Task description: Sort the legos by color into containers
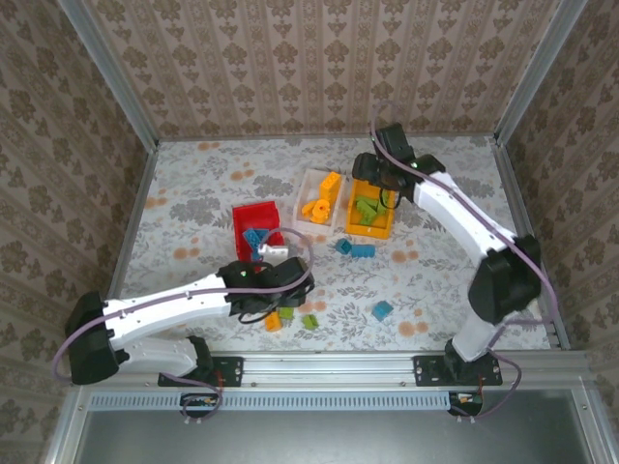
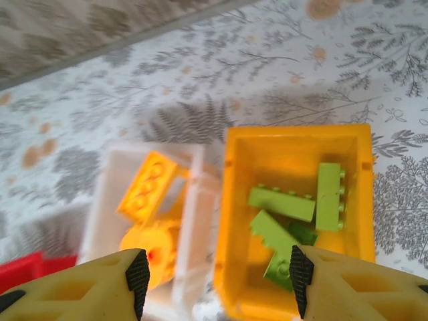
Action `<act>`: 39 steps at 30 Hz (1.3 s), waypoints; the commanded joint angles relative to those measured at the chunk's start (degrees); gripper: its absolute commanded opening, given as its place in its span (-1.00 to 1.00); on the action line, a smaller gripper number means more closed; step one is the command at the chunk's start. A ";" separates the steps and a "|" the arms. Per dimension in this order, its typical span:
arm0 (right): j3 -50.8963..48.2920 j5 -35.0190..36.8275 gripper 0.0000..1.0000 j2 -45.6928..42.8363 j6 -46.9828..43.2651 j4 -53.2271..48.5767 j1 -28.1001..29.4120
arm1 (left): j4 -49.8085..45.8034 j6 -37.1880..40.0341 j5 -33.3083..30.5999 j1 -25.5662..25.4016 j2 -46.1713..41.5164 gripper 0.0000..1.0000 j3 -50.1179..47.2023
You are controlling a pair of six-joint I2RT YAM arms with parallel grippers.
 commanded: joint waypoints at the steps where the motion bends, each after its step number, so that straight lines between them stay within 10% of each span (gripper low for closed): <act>1: -8.34 -2.81 0.26 -8.64 -3.02 2.67 4.51 | -4.92 -8.64 4.19 0.68 -2.74 0.51 -4.16; 15: -40.94 -5.99 0.31 -36.15 7.90 6.21 21.05 | 9.52 -15.59 11.52 1.98 -4.33 0.44 -17.54; 29: -39.21 -5.83 0.31 -35.68 10.45 5.53 23.06 | 15.95 -10.99 13.18 3.16 -0.07 -0.08 -19.91; 39: -38.49 -7.75 0.34 -37.98 7.89 10.63 24.52 | 0.42 -3.82 4.63 3.92 -5.61 -0.49 -6.61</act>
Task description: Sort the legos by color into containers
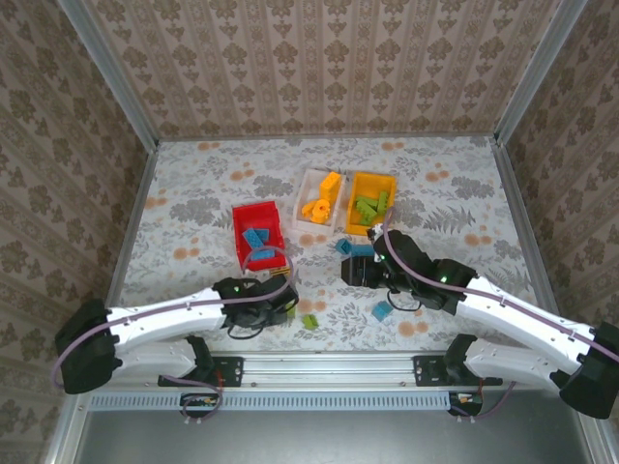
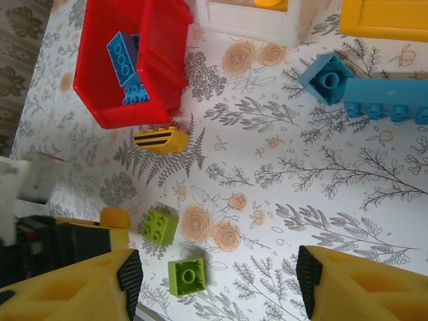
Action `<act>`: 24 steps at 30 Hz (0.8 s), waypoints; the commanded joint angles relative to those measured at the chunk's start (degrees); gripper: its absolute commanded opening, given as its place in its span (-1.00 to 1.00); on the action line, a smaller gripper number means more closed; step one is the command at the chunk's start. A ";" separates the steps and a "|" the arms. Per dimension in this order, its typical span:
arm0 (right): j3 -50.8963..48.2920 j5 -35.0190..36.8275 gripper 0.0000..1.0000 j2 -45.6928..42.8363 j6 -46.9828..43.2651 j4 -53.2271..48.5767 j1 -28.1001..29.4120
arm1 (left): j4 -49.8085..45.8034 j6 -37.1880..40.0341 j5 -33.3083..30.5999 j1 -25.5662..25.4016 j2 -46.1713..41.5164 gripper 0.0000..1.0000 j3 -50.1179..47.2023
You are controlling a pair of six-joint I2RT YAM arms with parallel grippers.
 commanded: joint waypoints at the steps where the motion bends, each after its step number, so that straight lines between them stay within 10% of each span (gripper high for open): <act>1: 2.03 -2.98 0.36 -2.37 -2.72 6.39 0.42 | -7.38 6.19 -4.27 1.95 -1.53 -0.49 7.73; 14: 12.32 1.11 0.42 4.76 -6.40 5.21 -6.31 | -2.16 38.30 5.94 25.34 27.09 -0.50 42.52; 24: 16.36 -0.73 0.43 9.73 -4.97 4.80 -13.09 | -4.81 49.21 9.81 30.46 53.04 -0.45 69.40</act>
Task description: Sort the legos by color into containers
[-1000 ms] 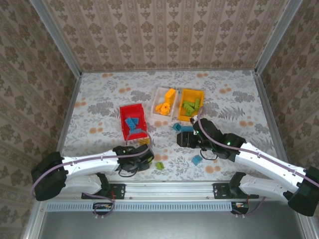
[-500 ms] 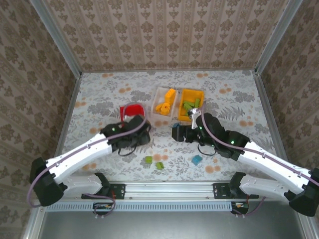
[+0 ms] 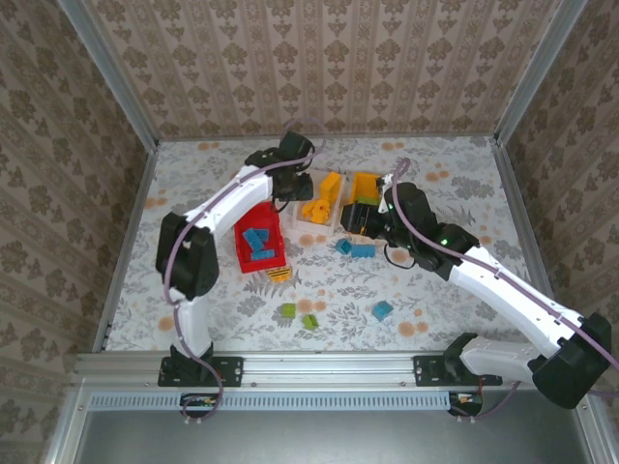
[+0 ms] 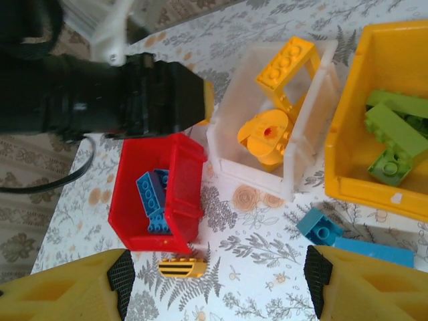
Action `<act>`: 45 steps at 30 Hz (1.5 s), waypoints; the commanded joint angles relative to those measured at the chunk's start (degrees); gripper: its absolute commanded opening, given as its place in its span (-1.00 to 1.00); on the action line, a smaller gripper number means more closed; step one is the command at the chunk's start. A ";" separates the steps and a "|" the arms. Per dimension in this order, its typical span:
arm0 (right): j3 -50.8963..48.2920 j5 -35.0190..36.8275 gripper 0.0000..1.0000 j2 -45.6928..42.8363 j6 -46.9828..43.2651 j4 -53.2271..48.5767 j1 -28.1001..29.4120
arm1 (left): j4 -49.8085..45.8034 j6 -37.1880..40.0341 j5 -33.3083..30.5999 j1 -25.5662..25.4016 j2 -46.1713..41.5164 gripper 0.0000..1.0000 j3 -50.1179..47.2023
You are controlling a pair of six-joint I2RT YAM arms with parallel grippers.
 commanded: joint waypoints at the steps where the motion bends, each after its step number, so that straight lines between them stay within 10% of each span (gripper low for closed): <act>1: 2.40 -0.24 0.43 0.75 0.71 -0.66 -0.68 | -3.37 6.05 1.90 0.03 4.09 -0.45 6.45; 13: 1.56 -1.28 0.46 0.81 0.62 -0.85 -0.99 | -4.26 5.61 1.83 -0.11 7.52 0.11 8.95; 26: 0.41 2.18 0.42 -4.42 0.22 -7.84 -1.49 | -1.42 -0.96 -3.32 -4.69 -7.56 0.09 -2.28; 36: 3.88 4.26 0.35 -14.53 10.04 -39.19 -2.30 | 5.02 8.39 -2.23 -26.40 -16.02 0.39 -15.47; 45: 10.89 12.21 0.40 -31.52 16.58 -55.53 -2.48 | 7.60 7.20 -2.66 -39.28 -6.69 0.56 -17.11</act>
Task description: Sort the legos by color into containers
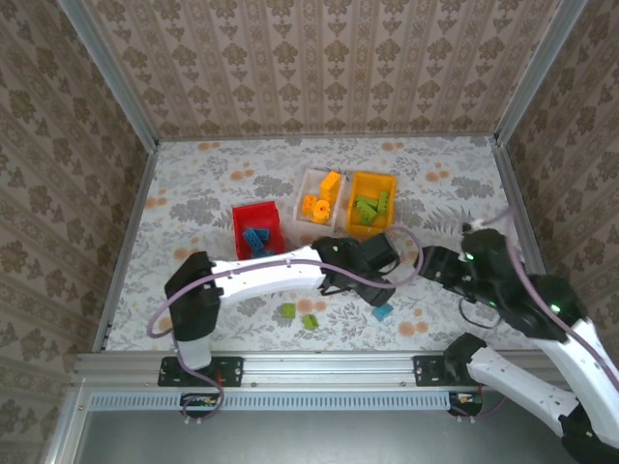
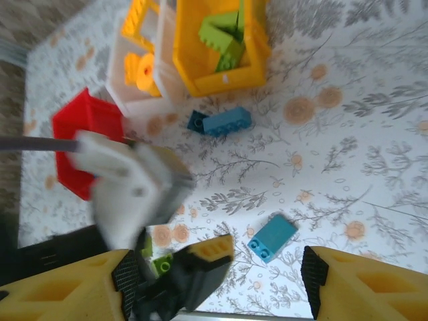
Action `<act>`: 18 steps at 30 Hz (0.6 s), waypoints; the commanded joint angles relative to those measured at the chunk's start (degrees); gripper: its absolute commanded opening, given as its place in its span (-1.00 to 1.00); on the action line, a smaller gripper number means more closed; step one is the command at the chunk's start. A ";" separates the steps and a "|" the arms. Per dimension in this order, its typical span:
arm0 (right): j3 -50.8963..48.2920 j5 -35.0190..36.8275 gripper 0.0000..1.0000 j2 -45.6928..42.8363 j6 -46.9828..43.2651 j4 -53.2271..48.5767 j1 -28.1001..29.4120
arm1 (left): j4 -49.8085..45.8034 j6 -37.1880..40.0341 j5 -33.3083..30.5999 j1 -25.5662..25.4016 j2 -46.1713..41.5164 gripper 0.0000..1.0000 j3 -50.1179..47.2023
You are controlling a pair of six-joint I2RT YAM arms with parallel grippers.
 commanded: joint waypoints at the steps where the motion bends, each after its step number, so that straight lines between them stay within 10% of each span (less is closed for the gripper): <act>1: 4.71 5.99 0.42 -2.77 2.50 -8.43 -0.29 | 0.28 -0.43 -0.87 -1.19 3.47 0.60 0.78; 18: 4.70 5.49 0.45 -2.01 1.60 -4.84 -0.30 | 0.43 -2.53 1.52 -2.40 12.23 0.62 3.89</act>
